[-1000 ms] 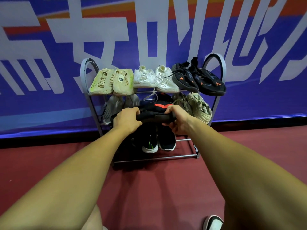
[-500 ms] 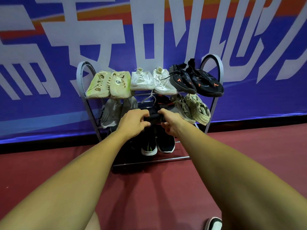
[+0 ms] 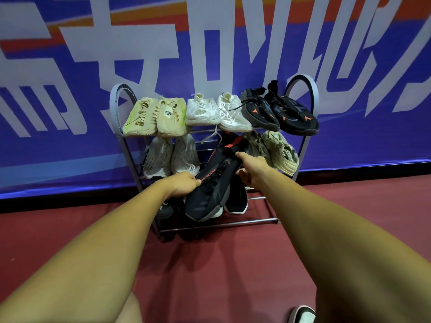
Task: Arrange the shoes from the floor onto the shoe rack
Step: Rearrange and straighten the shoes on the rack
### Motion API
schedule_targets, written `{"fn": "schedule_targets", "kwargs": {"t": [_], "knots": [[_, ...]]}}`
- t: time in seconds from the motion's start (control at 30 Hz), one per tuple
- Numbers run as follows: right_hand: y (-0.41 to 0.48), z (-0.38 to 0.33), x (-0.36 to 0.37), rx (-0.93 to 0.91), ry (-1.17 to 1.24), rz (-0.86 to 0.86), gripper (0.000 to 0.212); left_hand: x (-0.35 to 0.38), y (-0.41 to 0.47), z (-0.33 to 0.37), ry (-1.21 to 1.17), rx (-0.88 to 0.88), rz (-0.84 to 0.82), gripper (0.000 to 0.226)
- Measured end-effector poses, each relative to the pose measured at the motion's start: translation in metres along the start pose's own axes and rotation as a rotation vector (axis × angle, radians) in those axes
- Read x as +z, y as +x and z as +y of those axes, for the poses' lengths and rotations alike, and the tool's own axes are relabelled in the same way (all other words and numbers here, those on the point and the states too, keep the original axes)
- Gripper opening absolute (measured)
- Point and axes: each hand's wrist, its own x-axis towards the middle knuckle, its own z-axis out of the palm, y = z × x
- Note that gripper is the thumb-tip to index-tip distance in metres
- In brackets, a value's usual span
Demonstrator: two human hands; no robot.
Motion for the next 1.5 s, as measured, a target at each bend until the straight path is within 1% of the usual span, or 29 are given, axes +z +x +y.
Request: {"fn": "schedule_targets", "kwargs": {"t": [0.1, 0.2, 0.23, 0.3, 0.33, 0.4, 0.43, 0.47, 0.5, 0.53, 0.6, 0.63, 0.7, 0.8, 0.83, 0.87, 0.97, 1.07, 1.1, 1.17, 1.23, 1.3, 1.4, 1.5], "knots": [[-0.001, -0.001, -0.001, -0.02, 0.03, -0.059, 0.025, -0.003, -0.001, 0.005, 0.037, -0.003, 0.08, 0.03], [-0.006, -0.005, 0.007, -0.02, 0.007, -0.175, 0.015, -0.006, 0.004, 0.007, 0.004, -0.03, 0.173, 0.03], [-0.007, -0.006, 0.01, -0.015, -0.025, -0.205, 0.019, -0.007, 0.005, 0.007, -0.018, -0.044, 0.204, 0.029], [-0.007, -0.004, 0.015, -0.011, -0.081, -0.27, 0.036, -0.006, 0.01, 0.006, -0.074, -0.069, 0.263, 0.034], [-0.007, -0.002, 0.016, -0.016, -0.153, -0.296, 0.038, -0.006, 0.013, 0.006, -0.104, -0.083, 0.287, 0.037], [-0.01, 0.001, 0.016, -0.013, -0.418, -0.287, 0.02, -0.004, 0.016, 0.007, -0.146, -0.099, 0.335, 0.038], [-0.012, 0.003, 0.015, 0.005, -0.538, -0.268, 0.017, -0.003, 0.018, 0.009, -0.161, -0.106, 0.356, 0.038], [-0.014, 0.004, 0.013, 0.032, -0.613, -0.262, 0.02, -0.003, 0.019, 0.011, -0.173, -0.111, 0.376, 0.039], [-0.014, 0.005, 0.012, 0.049, -0.631, -0.273, 0.022, -0.002, 0.02, 0.012, -0.183, -0.115, 0.399, 0.039], [-0.014, 0.005, 0.012, 0.072, -0.623, -0.296, 0.022, -0.002, 0.021, 0.012, -0.203, -0.12, 0.418, 0.039], [-0.013, 0.004, 0.01, 0.122, -0.554, -0.383, 0.014, -0.002, 0.026, 0.01, -0.276, -0.132, 0.443, 0.039], [-0.012, 0.003, 0.01, 0.146, -0.51, -0.433, 0.009, -0.003, 0.03, 0.008, -0.327, -0.133, 0.438, 0.04], [-0.009, 0.002, 0.008, 0.191, -0.432, -0.497, 0.007, -0.005, 0.035, 0.006, -0.433, -0.12, 0.404, 0.039], [-0.007, -0.001, 0.003, 0.23, -0.36, -0.558, 0.007, -0.006, 0.036, 0.007, -0.584, -0.122, 0.332, 0.018], [-0.005, -0.001, 0.002, 0.225, -0.331, -0.56, 0.01, -0.006, 0.038, 0.008, -0.638, -0.128, 0.304, 0.01], [-0.004, -0.003, 0.001, 0.206, -0.31, -0.54, 0.013, -0.006, 0.038, 0.01, -0.682, -0.129, 0.272, 0.007], [0.007, -0.007, 0.002, 0.085, -0.289, -0.395, 0.014, -0.005, 0.044, 0.02, -0.774, -0.099, 0.247, 0.01], [0.02, -0.007, 0.002, -0.001, -0.305, -0.286, 0.006, -0.001, 0.052, 0.026, -0.743, -0.097, 0.28, 0.026], [0.023, -0.005, 0.003, -0.003, -0.349, -0.273, 0.005, 0.0, 0.055, 0.027, -0.699, -0.099, 0.287, 0.025], [0.027, 0.001, 0.007, 0.01, -0.44, -0.256, 0.004, 0.003, 0.058, 0.026, -0.631, -0.096, 0.295, 0.011], [0.03, 0.004, 0.012, 0.021, -0.442, -0.235, 0.005, 0.004, 0.061, 0.024, -0.548, -0.117, 0.276, 0.033], [0.031, 0.003, 0.014, 0.06, -0.415, -0.263, 0.011, 0.003, 0.064, 0.021, -0.434, -0.142, 0.276, 0.034], [0.03, -0.001, 0.01, 0.138, -0.436, -0.385, 0.013, 0.004, 0.068, 0.022, -0.297, -0.177, 0.292, 0.041], [0.031, -0.003, 0.008, 0.102, -0.435, -0.395, 0.011, 0.007, 0.071, 0.028, -0.335, -0.145, 0.306, 0.041]]}}
